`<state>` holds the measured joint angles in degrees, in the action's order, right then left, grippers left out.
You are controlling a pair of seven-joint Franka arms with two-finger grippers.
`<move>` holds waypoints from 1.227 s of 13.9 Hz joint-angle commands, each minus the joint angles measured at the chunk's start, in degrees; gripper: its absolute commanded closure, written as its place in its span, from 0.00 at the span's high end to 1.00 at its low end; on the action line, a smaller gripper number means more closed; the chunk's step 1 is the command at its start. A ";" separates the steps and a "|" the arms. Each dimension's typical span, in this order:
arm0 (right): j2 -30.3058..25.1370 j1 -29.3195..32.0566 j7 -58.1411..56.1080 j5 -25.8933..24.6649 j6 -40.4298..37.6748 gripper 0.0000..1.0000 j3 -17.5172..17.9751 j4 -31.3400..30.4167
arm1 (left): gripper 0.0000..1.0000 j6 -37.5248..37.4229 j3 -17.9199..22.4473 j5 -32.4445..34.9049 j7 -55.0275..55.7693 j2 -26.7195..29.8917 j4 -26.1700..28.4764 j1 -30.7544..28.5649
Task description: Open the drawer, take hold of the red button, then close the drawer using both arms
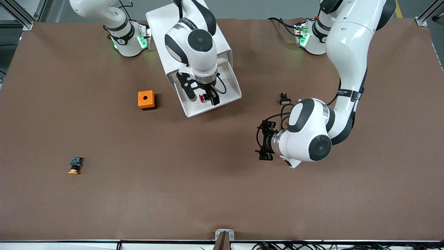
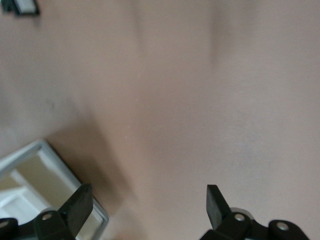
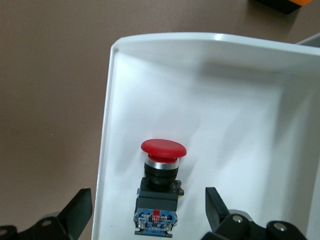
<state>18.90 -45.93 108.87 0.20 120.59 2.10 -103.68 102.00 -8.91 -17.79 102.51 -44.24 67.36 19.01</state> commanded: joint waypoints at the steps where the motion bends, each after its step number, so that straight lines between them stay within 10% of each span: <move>1: 0.70 -1.53 2.30 0.59 -0.01 1.00 -0.60 0.23 | 1.00 0.92 -0.32 7.39 -17.60 0.47 0.40 1.11; 5: 1.84 -1.97 2.31 2.51 0.08 0.97 -0.60 0.40 | 1.00 1.01 -0.49 9.09 -36.31 0.74 0.84 2.08; 8: 2.46 -1.88 1.34 6.12 0.08 0.42 -0.60 0.76 | 1.00 6.69 -4.00 9.18 -39.93 0.56 4.25 2.70; 9: 2.63 -1.97 0.91 6.12 -0.09 0.05 -0.60 0.76 | 1.00 9.85 -4.88 9.18 -39.85 0.47 6.35 3.22; 17: 1.93 2.06 -10.23 5.33 -11.84 0.00 -1.22 10.22 | 1.00 17.71 -12.08 7.16 -31.00 0.65 14.02 3.58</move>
<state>21.05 -46.43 103.52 5.10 114.98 0.85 -98.98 119.67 -18.79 -10.12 67.68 -45.28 79.58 23.26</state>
